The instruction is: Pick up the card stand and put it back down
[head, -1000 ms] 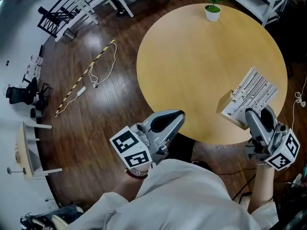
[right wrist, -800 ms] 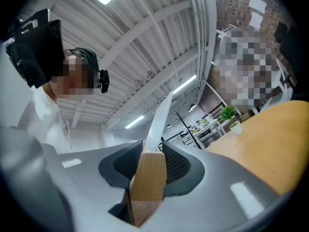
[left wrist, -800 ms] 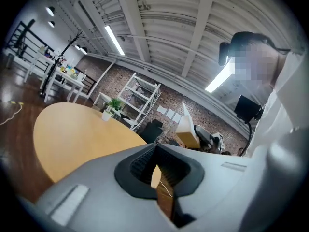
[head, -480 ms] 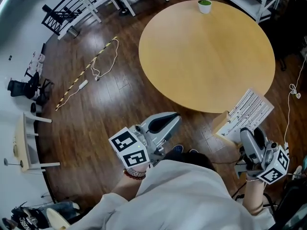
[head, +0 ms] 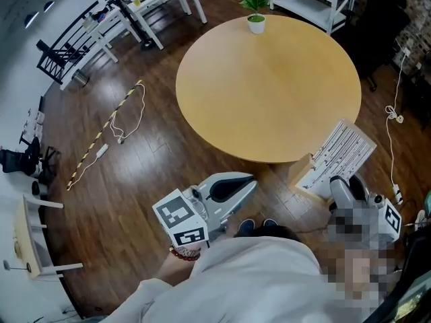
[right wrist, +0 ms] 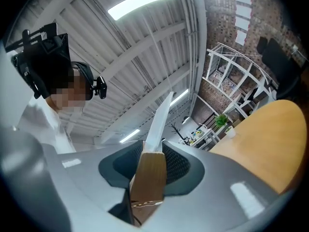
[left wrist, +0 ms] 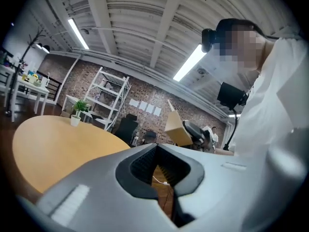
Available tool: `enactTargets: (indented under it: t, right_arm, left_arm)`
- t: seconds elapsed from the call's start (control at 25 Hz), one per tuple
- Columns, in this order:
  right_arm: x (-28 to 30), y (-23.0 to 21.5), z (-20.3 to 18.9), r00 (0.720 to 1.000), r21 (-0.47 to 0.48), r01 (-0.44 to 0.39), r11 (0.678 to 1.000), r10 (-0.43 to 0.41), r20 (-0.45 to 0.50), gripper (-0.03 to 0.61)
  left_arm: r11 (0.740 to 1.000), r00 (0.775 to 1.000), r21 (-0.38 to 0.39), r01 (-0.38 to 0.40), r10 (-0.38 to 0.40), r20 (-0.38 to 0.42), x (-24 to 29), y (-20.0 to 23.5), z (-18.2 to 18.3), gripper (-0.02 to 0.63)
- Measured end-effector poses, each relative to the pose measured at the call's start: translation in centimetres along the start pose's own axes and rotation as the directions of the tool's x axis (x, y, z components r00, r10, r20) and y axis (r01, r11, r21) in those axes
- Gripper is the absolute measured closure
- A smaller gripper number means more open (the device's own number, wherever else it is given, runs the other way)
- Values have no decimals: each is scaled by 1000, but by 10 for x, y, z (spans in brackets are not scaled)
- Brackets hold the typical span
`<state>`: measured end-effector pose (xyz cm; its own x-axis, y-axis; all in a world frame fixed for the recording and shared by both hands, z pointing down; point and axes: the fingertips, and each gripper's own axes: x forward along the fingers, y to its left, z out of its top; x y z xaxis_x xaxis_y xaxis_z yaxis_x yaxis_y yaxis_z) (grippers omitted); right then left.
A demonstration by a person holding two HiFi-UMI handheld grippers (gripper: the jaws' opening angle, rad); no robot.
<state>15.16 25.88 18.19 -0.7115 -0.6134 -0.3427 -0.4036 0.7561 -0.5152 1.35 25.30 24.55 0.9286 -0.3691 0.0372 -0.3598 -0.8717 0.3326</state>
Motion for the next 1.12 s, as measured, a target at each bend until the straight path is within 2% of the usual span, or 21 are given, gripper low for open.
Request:
enactTargets:
  t: [0.16,0.36,0.52,0.72,0.84,1.0,1.12]
  right_arm:
    - [8,18,3,1000,-28,4,1000,-5,-17,446]
    - [22,31,-24,998,-40,7,999,-10,-61,446]
    - [23,33,-39,996,11,19,1000,-18,-82,445]
    - [33,19,-67,995,124,61,990,-50,-91,446]
    - [55,-21,-67,992,186,97,978,-81,-93,446]
    - [95,-126,-27,990,235,119,965,-98,-101,446]
    - [106,-146,-27,990,251,125,960,-103,-100,446]
  left_arm:
    - [999,999,-40,7,-6,34,-7,-5,13,621]
    - [999,999,-50,-6,8,47,-35,3,13,621]
    - [996,998,-83,-16,20,55,-41,2,10,621]
    - [990,999,-140,-26,30,27,-55,15,4,621]
    - [984,999,-170,-54,54,-2,-55,49,13,621]
    - [971,992,-201,-128,127,-15,-14,134,35,621]
    - [955,986,-249,-159,167,13,-28,149,36,621]
